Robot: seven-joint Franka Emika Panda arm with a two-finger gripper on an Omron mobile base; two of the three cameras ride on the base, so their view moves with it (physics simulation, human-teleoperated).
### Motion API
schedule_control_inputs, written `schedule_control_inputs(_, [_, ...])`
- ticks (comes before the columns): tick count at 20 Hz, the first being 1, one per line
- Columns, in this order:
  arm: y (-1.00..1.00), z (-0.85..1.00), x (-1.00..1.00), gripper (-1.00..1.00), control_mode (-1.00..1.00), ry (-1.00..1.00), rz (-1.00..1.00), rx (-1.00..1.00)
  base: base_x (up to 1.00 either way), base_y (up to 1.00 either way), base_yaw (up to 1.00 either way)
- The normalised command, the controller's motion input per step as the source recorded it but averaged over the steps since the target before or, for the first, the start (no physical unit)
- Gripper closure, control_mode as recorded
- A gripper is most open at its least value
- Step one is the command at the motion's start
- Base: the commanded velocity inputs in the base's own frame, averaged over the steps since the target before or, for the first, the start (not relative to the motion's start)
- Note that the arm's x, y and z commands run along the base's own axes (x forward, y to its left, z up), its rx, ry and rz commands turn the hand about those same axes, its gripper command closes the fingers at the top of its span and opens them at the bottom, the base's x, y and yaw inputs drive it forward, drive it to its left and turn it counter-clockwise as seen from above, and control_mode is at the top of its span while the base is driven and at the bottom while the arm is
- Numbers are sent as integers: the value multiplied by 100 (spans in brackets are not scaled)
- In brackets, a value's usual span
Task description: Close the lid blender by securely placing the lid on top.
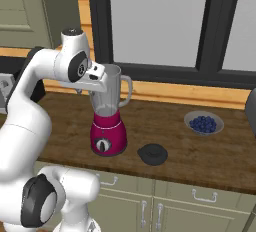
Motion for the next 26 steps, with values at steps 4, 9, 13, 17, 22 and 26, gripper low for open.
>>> schedule_control_inputs(4, [-15, -2, -12, -100, -100, -1, 0, 1, 0, 0, 0])
schedule_control_inputs(9, [-48, -14, -45, -100, -100, -4, 0, 3, 0, 0, 0])
schedule_control_inputs(13, [-51, -15, -35, -100, -100, -2, 0, 0, 0, 0, 0])
schedule_control_inputs(17, [-70, -15, -21, -100, -100, 0, -6, 0, 0, 0, 0])
schedule_control_inputs(22, [-81, -27, -10, -100, -100, 0, -5, -3, 0, 0, 0])
schedule_control_inputs(26, [-58, -20, 0, -100, -100, 0, -3, -9, 0, 0, 0])
